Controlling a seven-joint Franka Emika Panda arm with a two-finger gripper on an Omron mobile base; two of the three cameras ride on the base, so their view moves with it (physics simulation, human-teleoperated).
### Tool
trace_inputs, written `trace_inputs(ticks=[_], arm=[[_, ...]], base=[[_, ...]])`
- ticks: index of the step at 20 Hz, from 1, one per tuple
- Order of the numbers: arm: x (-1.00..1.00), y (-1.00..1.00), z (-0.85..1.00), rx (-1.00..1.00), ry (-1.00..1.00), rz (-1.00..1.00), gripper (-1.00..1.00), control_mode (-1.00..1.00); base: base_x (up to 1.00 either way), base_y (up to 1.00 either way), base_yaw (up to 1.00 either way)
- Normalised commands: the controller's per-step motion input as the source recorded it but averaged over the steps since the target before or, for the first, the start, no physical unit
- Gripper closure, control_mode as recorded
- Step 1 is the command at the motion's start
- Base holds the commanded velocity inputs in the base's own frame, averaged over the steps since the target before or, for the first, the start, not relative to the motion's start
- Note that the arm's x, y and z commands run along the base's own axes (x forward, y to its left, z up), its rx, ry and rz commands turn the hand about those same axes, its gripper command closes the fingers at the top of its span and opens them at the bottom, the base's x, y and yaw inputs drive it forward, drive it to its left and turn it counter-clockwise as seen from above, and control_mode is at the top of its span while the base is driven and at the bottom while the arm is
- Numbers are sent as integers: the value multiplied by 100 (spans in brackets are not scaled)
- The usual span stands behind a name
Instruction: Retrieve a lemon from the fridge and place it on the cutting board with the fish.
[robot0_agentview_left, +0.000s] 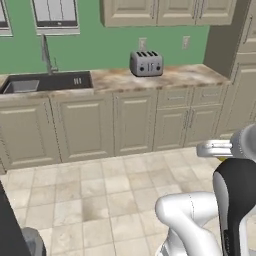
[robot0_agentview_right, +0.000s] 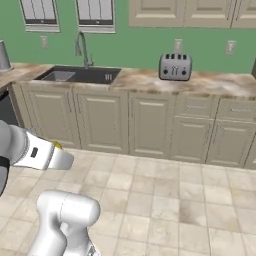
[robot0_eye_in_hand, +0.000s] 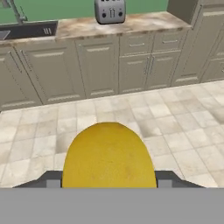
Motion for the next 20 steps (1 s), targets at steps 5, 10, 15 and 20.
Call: trace_inputs(ticks=[5, 10, 15, 20], arm=[[0, 0, 0, 0, 0, 0, 100, 100], [0, 0, 0, 0, 0, 0, 100, 100], [0, 0, 0, 0, 0, 0, 100, 100], [0, 0, 0, 0, 0, 0, 100, 100]], base=[[100, 0, 0], [90, 16, 3], [85, 59, 15], [56, 90, 32]])
